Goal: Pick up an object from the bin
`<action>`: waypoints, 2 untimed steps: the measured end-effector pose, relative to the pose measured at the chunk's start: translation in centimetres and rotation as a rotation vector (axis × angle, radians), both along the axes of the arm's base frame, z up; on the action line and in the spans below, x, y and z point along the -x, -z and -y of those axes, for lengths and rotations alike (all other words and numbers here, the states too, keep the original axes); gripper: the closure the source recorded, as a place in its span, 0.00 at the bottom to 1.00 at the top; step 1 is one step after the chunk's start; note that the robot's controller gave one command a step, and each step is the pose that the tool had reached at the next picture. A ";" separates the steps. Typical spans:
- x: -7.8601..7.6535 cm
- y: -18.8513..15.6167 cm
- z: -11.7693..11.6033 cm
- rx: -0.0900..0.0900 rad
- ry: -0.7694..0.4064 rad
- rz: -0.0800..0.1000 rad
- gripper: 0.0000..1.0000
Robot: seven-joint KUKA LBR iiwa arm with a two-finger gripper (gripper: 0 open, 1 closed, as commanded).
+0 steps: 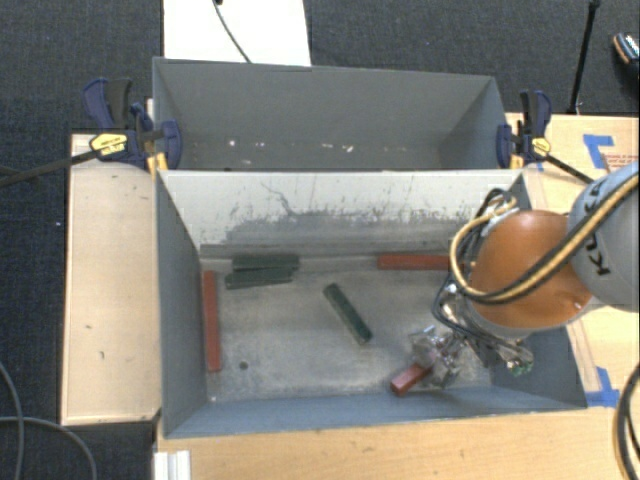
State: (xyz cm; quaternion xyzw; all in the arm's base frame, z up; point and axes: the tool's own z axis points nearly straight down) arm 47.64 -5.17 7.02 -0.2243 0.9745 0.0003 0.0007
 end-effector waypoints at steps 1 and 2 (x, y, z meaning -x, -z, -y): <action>-0.1 -1.4 0.0 0.000 0.000 0.002 1.00; -0.3 -10.0 -0.1 0.001 0.003 0.008 1.00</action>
Offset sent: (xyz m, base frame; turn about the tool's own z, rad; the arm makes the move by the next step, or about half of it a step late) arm 0.0000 0.0001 0.0135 0.0000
